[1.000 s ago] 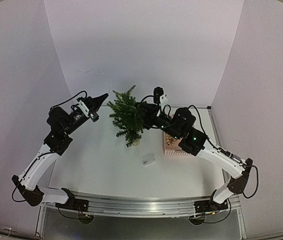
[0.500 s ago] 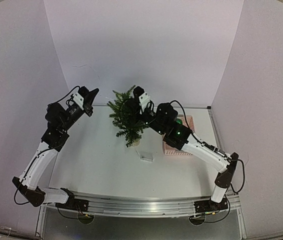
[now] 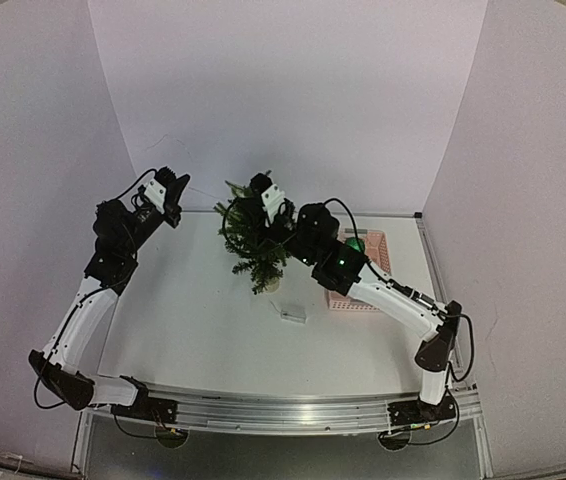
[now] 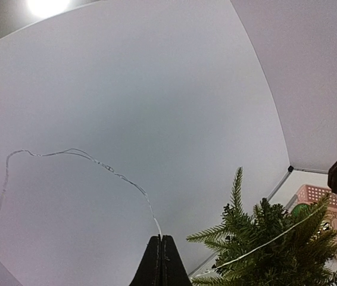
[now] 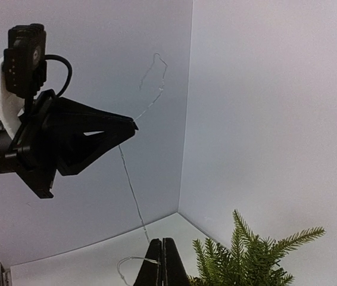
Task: Decorate the small christmas tree
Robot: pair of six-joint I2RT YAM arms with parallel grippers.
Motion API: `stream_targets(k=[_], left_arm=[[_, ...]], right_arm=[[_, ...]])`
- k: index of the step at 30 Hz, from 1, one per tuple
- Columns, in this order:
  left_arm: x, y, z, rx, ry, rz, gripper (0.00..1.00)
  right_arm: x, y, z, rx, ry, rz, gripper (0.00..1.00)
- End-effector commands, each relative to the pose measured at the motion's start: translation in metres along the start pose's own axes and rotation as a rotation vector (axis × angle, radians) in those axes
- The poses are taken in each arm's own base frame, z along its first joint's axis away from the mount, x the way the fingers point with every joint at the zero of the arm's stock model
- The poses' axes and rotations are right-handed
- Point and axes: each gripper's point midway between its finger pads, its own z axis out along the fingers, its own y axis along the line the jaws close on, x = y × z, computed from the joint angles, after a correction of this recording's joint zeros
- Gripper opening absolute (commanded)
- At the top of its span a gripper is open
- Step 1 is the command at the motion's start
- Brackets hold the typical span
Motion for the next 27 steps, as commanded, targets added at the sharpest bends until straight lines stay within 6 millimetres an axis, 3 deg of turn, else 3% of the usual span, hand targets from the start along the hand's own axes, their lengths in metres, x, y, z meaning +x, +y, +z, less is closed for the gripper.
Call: stream_targets(k=[1, 7, 13, 18, 27], left_arm=[[0.004, 0.051, 0.005, -0.166, -0.011, 0.01, 0.0], [0.009, 0.056, 0.022, -0.164, -0.02, 0.012, 0.0], [0.027, 0.066, 0.048, -0.176, -0.003, 0.023, 0.0], [0.037, 0.072, 0.07, -0.173, 0.002, 0.02, 0.0], [0.036, 0.072, 0.103, -0.114, -0.027, 0.02, 0.0]], right_arm=[[0.001, -0.014, 0.01, 0.061, 0.006, -0.055, 0.0], [0.008, -0.011, 0.021, 0.051, 0.015, -0.05, 0.0], [0.009, -0.016, 0.022, 0.082, 0.016, -0.047, 0.02], [-0.002, -0.017, 0.017, 0.084, -0.002, -0.04, 0.33], [-0.019, -0.028, 0.003, 0.132, -0.015, -0.08, 0.58]])
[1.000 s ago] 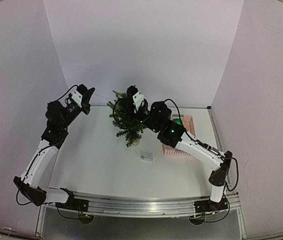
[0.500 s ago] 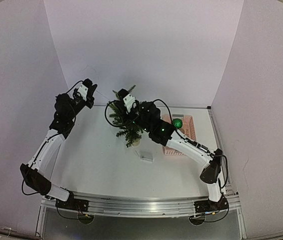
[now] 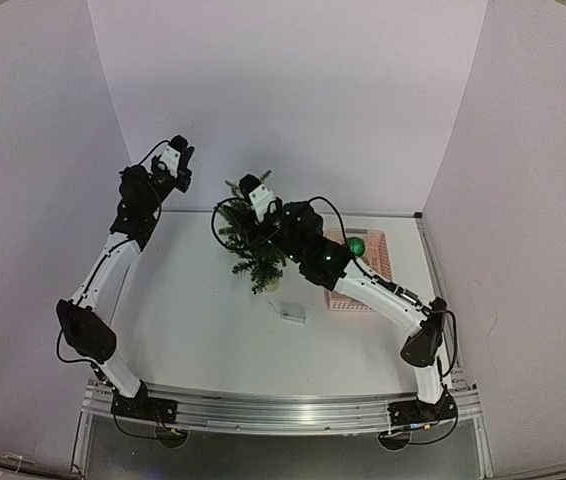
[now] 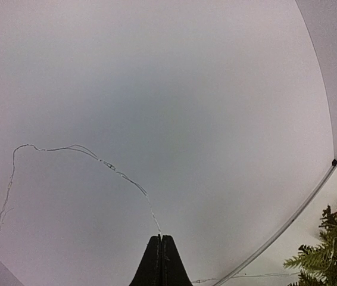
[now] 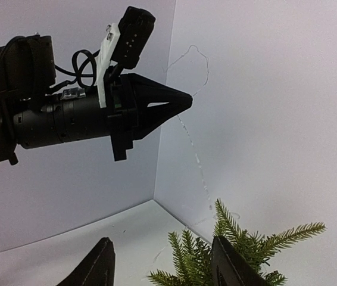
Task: Decorate the small christmas tree
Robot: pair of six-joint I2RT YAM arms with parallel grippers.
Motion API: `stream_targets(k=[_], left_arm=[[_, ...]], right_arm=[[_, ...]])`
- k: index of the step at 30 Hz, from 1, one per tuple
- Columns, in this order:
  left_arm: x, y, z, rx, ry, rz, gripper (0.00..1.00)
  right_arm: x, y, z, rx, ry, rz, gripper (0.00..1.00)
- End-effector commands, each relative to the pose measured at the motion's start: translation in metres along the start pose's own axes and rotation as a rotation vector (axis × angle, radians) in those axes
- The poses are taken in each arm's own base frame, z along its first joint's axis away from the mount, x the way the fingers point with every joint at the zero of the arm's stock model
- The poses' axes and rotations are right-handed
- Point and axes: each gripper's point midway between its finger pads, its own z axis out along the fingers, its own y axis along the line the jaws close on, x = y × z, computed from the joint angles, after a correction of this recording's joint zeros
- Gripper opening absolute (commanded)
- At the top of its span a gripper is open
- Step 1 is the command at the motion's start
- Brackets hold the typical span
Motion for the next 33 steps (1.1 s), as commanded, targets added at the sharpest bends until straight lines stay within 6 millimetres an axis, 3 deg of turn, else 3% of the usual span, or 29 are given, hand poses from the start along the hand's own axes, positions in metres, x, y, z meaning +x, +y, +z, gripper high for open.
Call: stream_targets(k=[1, 7, 12, 16, 18, 20, 25, 29, 33], left_arm=[[-0.032, 0.014, 0.017, -0.026, -0.081, 0.014, 0.0], [-0.013, 0.039, 0.045, -0.101, -0.058, -0.047, 0.0], [-0.024, 0.058, 0.052, -0.142, -0.126, -0.059, 0.0], [-0.039, 0.094, 0.051, -0.204, -0.19, -0.095, 0.0], [-0.044, 0.109, 0.049, -0.228, -0.215, -0.099, 0.0], [-0.042, 0.111, 0.051, -0.223, -0.216, -0.092, 0.0], [0.006, 0.09, 0.068, -0.141, -0.128, -0.109, 0.0], [0.053, 0.09, 0.082, -0.173, -0.048, -0.132, 0.0], [0.082, 0.081, 0.093, -0.141, -0.016, -0.112, 0.0]], right_arm=[[-0.05, -0.021, -0.025, 0.065, -0.078, -0.009, 0.6], [-0.071, -0.046, -0.034, 0.06, -0.066, 0.062, 0.72], [-0.074, -0.08, -0.037, 0.09, -0.063, 0.124, 0.79], [-0.075, -0.107, -0.037, 0.106, -0.074, 0.199, 0.82], [-0.071, -0.124, -0.035, 0.128, -0.069, 0.231, 0.82], [-0.062, -0.141, -0.034, 0.152, -0.055, 0.269, 0.83], [-0.03, -0.182, -0.031, 0.174, -0.002, 0.371, 0.86], [0.014, -0.213, -0.027, 0.206, 0.08, 0.41, 0.87], [0.05, -0.231, -0.017, 0.156, 0.132, 0.473, 0.88]])
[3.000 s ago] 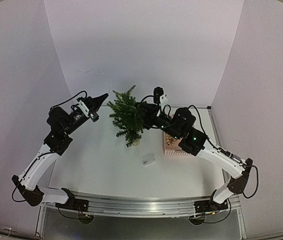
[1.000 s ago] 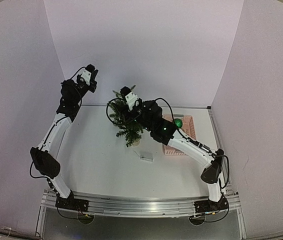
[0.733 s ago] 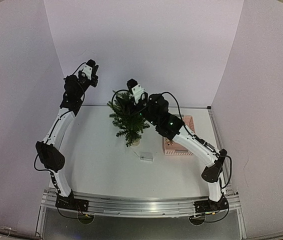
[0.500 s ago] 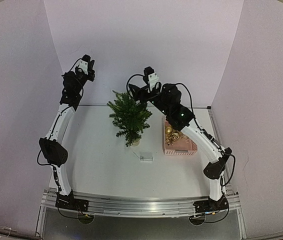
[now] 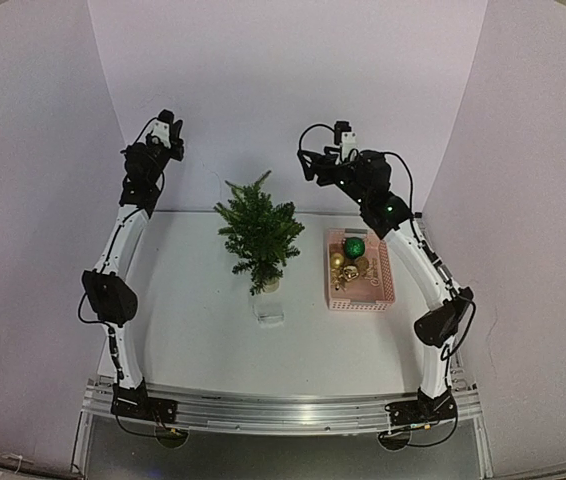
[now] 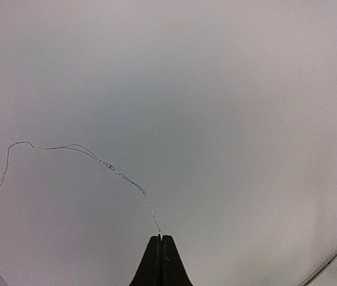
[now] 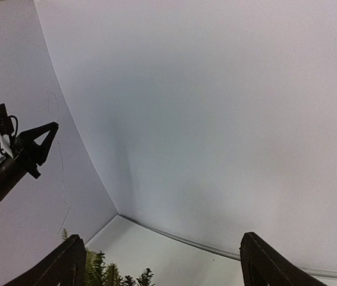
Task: Decorate the small christmas tree
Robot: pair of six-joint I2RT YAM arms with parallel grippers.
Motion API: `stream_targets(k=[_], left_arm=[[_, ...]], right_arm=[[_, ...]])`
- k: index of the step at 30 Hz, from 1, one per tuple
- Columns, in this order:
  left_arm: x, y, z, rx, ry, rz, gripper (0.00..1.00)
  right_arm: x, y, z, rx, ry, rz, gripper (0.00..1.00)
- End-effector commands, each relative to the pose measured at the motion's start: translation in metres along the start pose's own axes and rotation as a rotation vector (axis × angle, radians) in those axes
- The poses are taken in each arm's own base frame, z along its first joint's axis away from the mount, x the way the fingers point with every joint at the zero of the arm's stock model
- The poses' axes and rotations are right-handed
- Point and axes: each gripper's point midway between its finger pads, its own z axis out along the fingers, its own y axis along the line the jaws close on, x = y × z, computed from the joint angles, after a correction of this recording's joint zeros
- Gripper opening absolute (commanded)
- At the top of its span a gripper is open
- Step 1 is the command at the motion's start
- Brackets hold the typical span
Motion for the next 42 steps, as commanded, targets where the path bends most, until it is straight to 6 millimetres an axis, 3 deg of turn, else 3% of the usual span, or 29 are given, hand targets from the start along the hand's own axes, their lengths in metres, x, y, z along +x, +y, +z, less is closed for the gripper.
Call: stream_targets(k=[1, 4, 8, 12, 15, 23, 30, 34, 42], left_arm=[[0.055, -0.01, 0.013, 0.03, 0.065, 0.0, 0.0], [0.074, -0.006, 0.023, 0.003, 0.082, -0.003, 0.0], [0.117, -0.008, 0.03, -0.007, 0.14, -0.024, 0.0], [0.156, -0.033, 0.031, 0.092, 0.185, -0.076, 0.0], [0.176, -0.064, 0.03, 0.208, 0.205, -0.132, 0.0], [0.183, -0.149, 0.023, 0.537, 0.218, -0.425, 0.0], [0.199, -0.217, -0.002, 0.783, 0.314, -0.549, 0.0], [0.209, -0.241, -0.015, 0.877, 0.349, -0.588, 0.0], [0.233, -0.276, -0.033, 0.966, 0.4, -0.543, 0.0]], right_arm=[[0.053, -0.03, 0.027, -0.061, 0.129, 0.11, 0.87], [0.07, -0.05, 0.042, -0.078, 0.157, 0.158, 0.87], [0.092, -0.07, 0.058, -0.088, 0.185, 0.205, 0.87], [0.109, -0.09, 0.065, -0.071, 0.209, 0.254, 0.87], [0.129, -0.099, 0.072, -0.061, 0.238, 0.287, 0.87], [0.174, -0.112, 0.092, -0.099, 0.282, 0.421, 0.85], [0.191, -0.113, 0.109, -0.171, 0.243, 0.551, 0.83], [0.194, -0.115, 0.117, -0.203, 0.191, 0.632, 0.82], [0.234, -0.103, 0.129, -0.255, 0.218, 0.788, 0.82]])
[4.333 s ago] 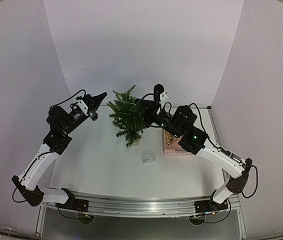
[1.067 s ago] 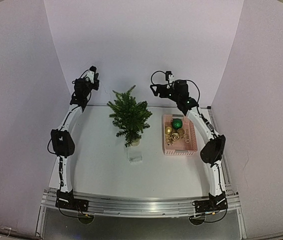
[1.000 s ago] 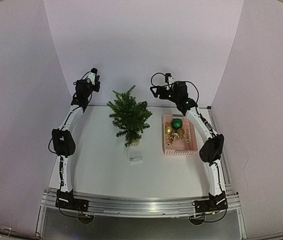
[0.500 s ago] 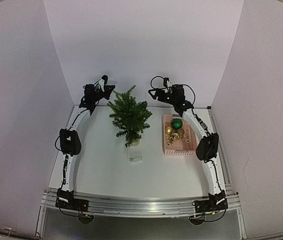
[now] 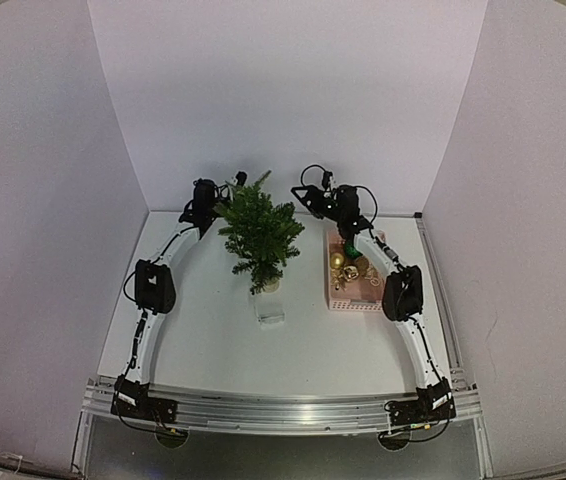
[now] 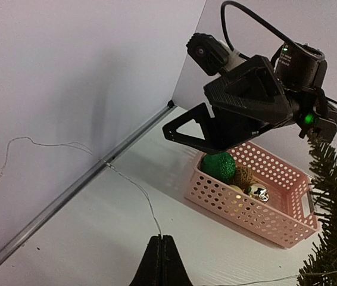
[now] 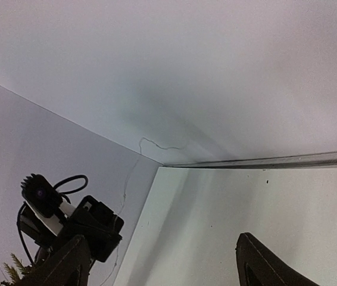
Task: Decorate the small christmas tree
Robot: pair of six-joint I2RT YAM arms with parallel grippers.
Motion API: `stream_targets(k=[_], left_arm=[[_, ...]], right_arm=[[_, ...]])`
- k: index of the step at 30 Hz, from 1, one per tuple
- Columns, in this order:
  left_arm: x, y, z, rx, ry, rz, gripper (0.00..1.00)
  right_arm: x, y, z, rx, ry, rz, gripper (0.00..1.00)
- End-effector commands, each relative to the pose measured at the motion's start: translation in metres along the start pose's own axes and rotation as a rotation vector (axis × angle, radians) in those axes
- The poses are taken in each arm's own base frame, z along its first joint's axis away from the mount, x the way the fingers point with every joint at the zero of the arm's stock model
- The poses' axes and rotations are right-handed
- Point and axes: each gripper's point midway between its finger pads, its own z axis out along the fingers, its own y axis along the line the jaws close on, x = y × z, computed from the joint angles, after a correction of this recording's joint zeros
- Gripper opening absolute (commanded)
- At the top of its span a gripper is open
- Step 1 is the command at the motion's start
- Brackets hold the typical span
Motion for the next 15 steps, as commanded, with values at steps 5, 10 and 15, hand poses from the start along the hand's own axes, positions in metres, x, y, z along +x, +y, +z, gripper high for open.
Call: stream_targets(k=[5, 10, 15], left_arm=[[0.009, -0.012, 0.007, 0.06, 0.034, 0.046, 0.0], [0.018, -0.015, 0.007, 0.074, 0.071, 0.108, 0.0], [0.03, -0.029, 0.01, 0.106, 0.134, 0.225, 0.0]], right_arm=[[0.019, 0.014, 0.018, -0.116, -0.002, 0.094, 0.86], [0.028, 0.007, 0.021, -0.115, 0.016, 0.116, 0.88], [0.04, 0.008, 0.023, -0.143, 0.072, 0.142, 0.84]])
